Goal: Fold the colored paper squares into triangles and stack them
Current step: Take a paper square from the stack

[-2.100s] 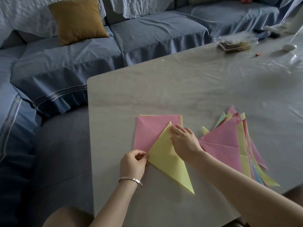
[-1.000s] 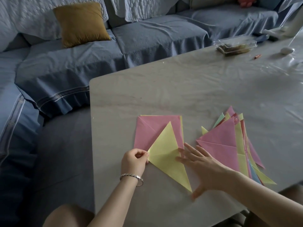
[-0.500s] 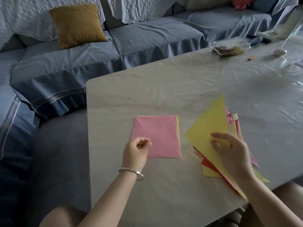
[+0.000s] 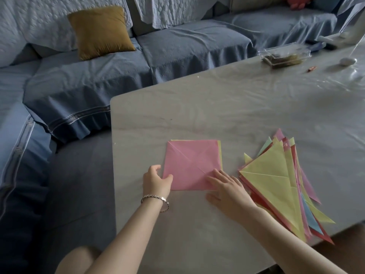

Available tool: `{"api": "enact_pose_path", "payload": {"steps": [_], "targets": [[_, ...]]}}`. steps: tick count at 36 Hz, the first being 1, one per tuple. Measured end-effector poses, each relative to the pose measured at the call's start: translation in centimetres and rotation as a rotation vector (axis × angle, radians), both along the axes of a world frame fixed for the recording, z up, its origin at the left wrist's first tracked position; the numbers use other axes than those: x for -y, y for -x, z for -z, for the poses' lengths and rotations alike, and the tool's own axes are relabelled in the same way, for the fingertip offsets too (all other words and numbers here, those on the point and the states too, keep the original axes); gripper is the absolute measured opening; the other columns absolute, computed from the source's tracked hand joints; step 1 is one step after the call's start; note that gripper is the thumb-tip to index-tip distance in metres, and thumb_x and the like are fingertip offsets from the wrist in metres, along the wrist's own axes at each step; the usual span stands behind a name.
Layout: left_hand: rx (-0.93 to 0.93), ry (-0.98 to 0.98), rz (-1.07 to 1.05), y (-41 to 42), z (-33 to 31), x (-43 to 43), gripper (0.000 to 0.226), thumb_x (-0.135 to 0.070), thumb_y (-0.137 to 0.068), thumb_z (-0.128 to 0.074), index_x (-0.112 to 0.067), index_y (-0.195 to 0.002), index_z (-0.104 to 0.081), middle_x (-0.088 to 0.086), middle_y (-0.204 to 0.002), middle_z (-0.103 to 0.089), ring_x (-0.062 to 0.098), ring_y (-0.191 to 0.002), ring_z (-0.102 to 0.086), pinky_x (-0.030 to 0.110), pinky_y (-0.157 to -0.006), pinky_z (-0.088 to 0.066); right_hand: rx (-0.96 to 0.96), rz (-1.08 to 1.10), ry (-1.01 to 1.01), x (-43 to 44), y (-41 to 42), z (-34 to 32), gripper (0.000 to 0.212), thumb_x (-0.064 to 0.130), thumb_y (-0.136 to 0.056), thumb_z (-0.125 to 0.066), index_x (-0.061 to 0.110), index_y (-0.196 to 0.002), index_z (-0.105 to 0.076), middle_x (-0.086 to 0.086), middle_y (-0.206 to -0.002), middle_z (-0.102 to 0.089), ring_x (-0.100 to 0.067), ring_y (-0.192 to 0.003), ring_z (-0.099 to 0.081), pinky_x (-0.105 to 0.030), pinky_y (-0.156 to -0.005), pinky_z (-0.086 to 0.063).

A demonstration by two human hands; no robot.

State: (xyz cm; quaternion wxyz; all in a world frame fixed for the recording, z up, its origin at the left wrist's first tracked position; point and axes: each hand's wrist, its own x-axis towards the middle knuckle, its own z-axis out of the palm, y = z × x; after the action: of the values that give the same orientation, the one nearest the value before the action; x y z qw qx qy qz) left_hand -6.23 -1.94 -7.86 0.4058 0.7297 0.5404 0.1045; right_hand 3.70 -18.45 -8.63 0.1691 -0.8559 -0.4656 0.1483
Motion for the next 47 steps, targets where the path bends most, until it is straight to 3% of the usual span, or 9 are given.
{"api": "enact_pose_path", "payload": {"steps": [10, 13, 17, 20, 23, 29, 33, 40, 47], "targets": [[0.146, 0.052, -0.125, -1.0, -0.4, 0.3, 0.034, -0.007, -0.077, -0.063, -0.009, -0.110, -0.055, -0.002, -0.096, -0.055, 0.013, -0.073, -0.051, 0.013, -0.054, -0.034, 0.066, -0.051, -0.009, -0.1, -0.6, 1.3, 0.047, 0.039, -0.091, -0.051, 0.024, -0.135, -0.046, 0.000, -0.153, -0.022, -0.014, -0.142, -0.016, -0.026, -0.109, -0.019], [0.156, 0.006, -0.105, -1.2, -0.7, 0.6, 0.032, -0.007, -0.075, -0.065, -0.010, -0.106, -0.056, -0.001, -0.095, -0.060, 0.012, -0.069, -0.052, 0.021, -0.054, -0.037, 0.082, -0.049, 0.000, -0.2, -0.8, 1.6, 0.046, 0.038, -0.090, -0.053, 0.022, -0.133, -0.048, 0.000, -0.152, -0.025, -0.015, -0.142, -0.018, -0.027, -0.109, -0.020], [0.154, -0.014, -0.092, -1.1, -0.8, 0.6, 0.037, -0.010, -0.075, -0.069, -0.009, -0.110, -0.057, 0.000, -0.097, -0.060, 0.014, -0.079, -0.051, 0.022, -0.066, -0.037, 0.176, -0.031, -0.052, -0.2, -0.6, 2.1, 0.043, 0.035, -0.071, -0.076, 0.019, -0.110, -0.066, -0.007, -0.129, -0.055, -0.026, -0.122, -0.051, -0.042, -0.095, -0.041], [0.163, 0.012, -0.065, -0.7, -0.8, 0.4, 0.010, -0.013, -0.073, -0.073, -0.012, -0.074, -0.063, 0.004, -0.076, -0.062, 0.022, -0.068, -0.054, 0.025, -0.059, -0.040, 0.243, 0.020, -0.111, -0.2, -0.5, 2.5, 0.049, 0.035, -0.047, -0.087, 0.019, -0.090, -0.069, 0.000, -0.101, -0.068, -0.024, -0.093, -0.067, -0.040, -0.073, -0.053], [0.208, 0.120, -0.050, 0.2, -0.7, 0.0, 0.023, -0.010, -0.072, -0.074, -0.017, -0.056, -0.059, 0.001, -0.060, -0.060, 0.022, -0.062, -0.054, 0.027, -0.061, -0.043, 0.315, 0.017, -0.168, -0.1, -0.4, 2.6, 0.059, 0.031, -0.041, -0.090, 0.018, -0.094, -0.068, 0.000, -0.105, -0.068, -0.025, -0.094, -0.067, -0.039, -0.073, -0.054], [0.119, 0.230, 0.076, 2.9, -0.7, -0.6, 0.020, -0.004, -0.074, -0.073, -0.018, -0.066, -0.061, -0.004, -0.068, -0.063, 0.016, -0.067, -0.060, 0.018, -0.059, -0.047, 0.238, -0.131, -0.356, 1.3, -1.3, 2.7, 0.039, 0.012, -0.053, -0.087, 0.024, -0.086, -0.071, 0.003, -0.108, -0.069, -0.021, -0.099, -0.066, -0.040, -0.085, -0.048], [0.002, 0.161, 0.149, 3.8, -0.5, -1.1, 0.018, -0.005, -0.073, -0.071, -0.020, -0.070, -0.060, 0.000, -0.074, -0.066, 0.022, -0.076, -0.065, 0.031, -0.074, -0.053, 0.180, -0.295, -0.335, 2.1, -1.6, 3.0, 0.016, 0.029, -0.065, -0.071, 0.030, -0.081, -0.073, 0.009, -0.104, -0.069, -0.012, -0.100, -0.062, -0.032, -0.086, -0.046], [-0.004, 0.082, 0.160, 2.1, -0.7, -1.0, 0.027, -0.022, -0.077, -0.072, -0.015, -0.099, -0.059, -0.007, -0.079, -0.056, 0.013, -0.074, -0.056, 0.020, -0.059, -0.039, 0.147, -0.402, -0.273, 2.6, -0.6, 3.3, 0.028, 0.047, -0.079, -0.046, 0.037, -0.080, -0.072, 0.015, -0.104, -0.067, -0.003, -0.104, -0.054, -0.023, -0.087, -0.046], [0.043, -0.073, 0.097, 0.2, -0.6, -0.4, 0.014, -0.013, -0.080, -0.064, -0.011, -0.066, -0.060, 0.002, -0.061, -0.056, 0.021, -0.063, -0.048, 0.018, -0.050, -0.033, 0.101, -0.414, -0.316, 2.9, -0.5, 3.5, 0.038, 0.046, -0.094, -0.034, 0.030, -0.089, -0.069, 0.013, -0.114, -0.064, -0.004, -0.110, -0.054, -0.021, -0.092, -0.043]]}}
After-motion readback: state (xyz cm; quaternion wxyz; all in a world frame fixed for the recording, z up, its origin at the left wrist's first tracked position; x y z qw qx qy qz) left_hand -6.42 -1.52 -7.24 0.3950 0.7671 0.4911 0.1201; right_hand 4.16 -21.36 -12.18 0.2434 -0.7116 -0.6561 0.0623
